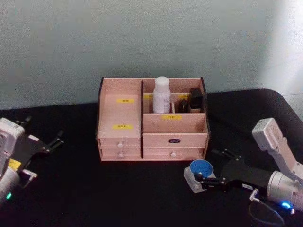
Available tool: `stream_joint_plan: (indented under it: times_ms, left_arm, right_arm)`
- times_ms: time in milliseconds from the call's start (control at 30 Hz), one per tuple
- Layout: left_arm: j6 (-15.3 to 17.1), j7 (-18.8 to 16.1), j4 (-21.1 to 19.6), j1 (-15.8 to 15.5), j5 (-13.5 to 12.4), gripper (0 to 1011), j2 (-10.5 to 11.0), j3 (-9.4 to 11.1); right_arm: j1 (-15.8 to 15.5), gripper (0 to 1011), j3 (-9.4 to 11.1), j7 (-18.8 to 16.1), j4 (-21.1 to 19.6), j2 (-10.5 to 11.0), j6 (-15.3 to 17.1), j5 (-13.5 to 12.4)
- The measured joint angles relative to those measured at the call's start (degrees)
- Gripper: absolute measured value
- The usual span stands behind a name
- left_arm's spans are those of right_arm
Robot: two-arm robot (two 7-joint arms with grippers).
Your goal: Pick up the facial cleanser and watermelon frost from the table and place them into the tiered storage box.
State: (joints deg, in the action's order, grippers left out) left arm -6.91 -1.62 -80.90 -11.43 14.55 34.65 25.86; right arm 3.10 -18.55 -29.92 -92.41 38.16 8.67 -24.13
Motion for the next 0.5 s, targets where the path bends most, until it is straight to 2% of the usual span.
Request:
stream_joint_plan:
  times_ms: [500]
  left_arm:
    - [0.0,0.0,0.0,0.0,0.0,1001,0.0,0.0]
  right_arm:
    - [1.9,1002,-2.2,0.6,2.6,-0.9,1.8,0.4]
